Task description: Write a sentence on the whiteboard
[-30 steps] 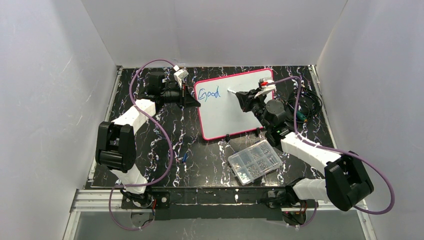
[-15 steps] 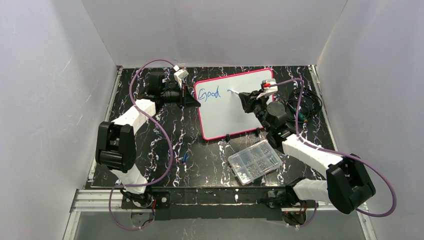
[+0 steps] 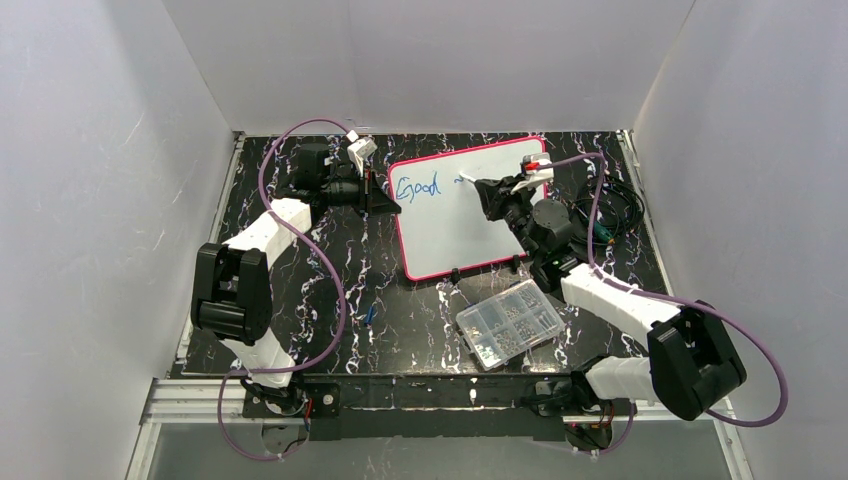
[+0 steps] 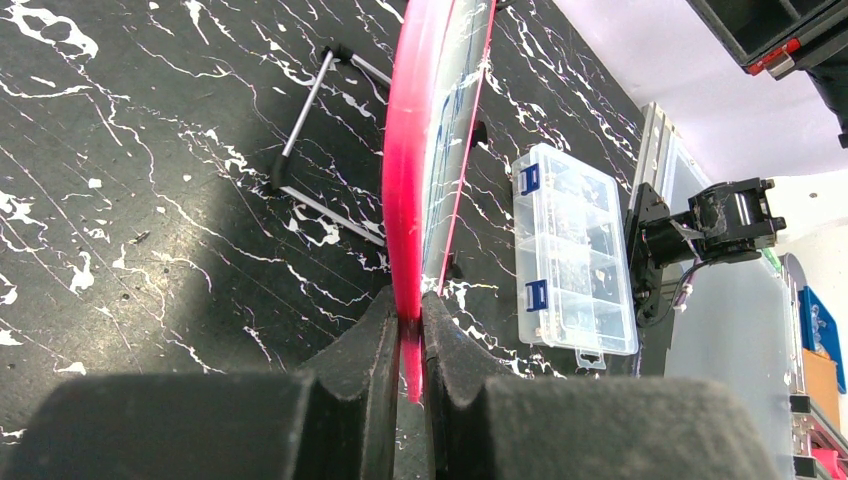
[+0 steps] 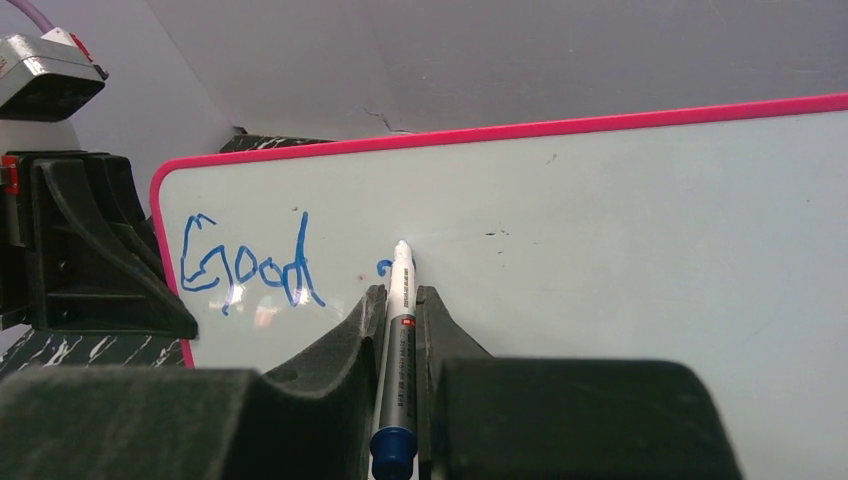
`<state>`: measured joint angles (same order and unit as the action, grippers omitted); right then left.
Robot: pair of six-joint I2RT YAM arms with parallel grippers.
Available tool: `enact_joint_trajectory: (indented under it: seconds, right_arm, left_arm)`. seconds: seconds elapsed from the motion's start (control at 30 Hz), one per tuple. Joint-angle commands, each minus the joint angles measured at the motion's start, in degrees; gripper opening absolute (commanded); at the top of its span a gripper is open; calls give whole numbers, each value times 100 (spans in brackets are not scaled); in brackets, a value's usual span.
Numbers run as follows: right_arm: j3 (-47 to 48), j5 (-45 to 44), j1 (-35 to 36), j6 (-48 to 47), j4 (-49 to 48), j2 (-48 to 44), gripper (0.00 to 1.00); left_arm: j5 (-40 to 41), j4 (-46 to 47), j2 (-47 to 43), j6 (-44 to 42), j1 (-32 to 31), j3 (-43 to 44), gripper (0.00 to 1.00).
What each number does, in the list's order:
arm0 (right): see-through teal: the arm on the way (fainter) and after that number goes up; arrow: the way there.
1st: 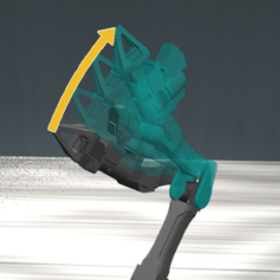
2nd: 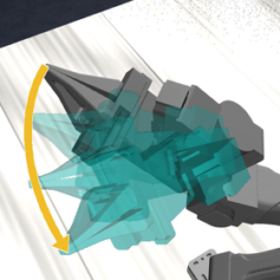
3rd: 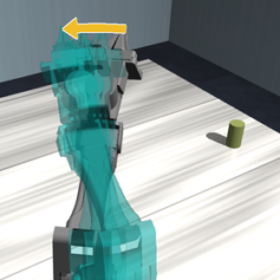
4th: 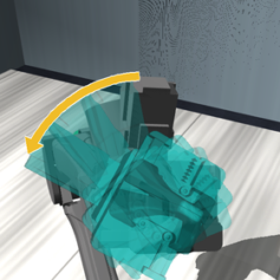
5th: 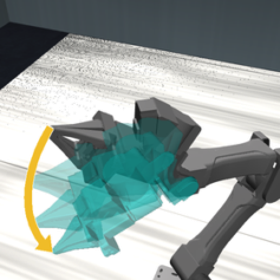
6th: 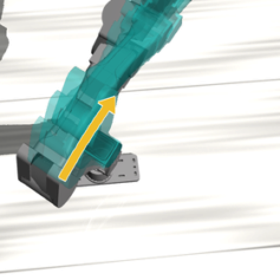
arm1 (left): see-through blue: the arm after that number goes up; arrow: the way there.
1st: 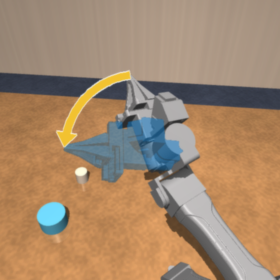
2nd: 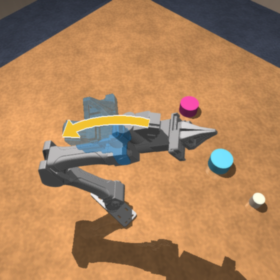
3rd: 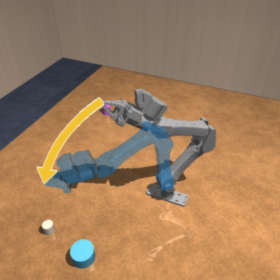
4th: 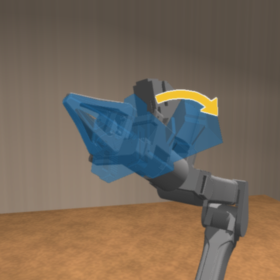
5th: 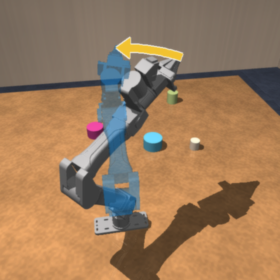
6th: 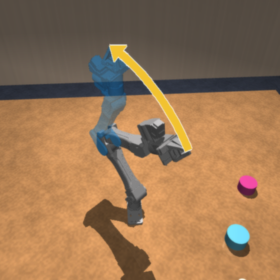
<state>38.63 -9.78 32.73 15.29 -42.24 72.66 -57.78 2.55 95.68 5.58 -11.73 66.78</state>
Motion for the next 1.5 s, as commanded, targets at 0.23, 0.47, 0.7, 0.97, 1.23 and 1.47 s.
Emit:
enact_joint_trajectory:
  seconds: [0.23,0.47,0.7,0.97,1.23,1.47]
  right_arm:
    - [-84,221,-4,105,14,-72,1]
    - [-368,192,13,158,208,-247,1]
    - [-431,-243,32,113,344,-457,1]
    - [-128,-431,31,0,179,-651,1]
    - [156,-324,23,-35,-65,-344,1]
    - [149,-390,23,-61,-65,-221,1]
  left_arm:
    - [-216,7,-323,-49,4,104,0]
    - [-216,10,-323,-49,4,98,0]
    - [-216,9,-324,-42,-1,97,0]
    - [-216,9,-331,-49,4,97,0]
    - [-216,9,-344,-55,4,95,0]
    - [-218,10,-332,-57,3,98,0]
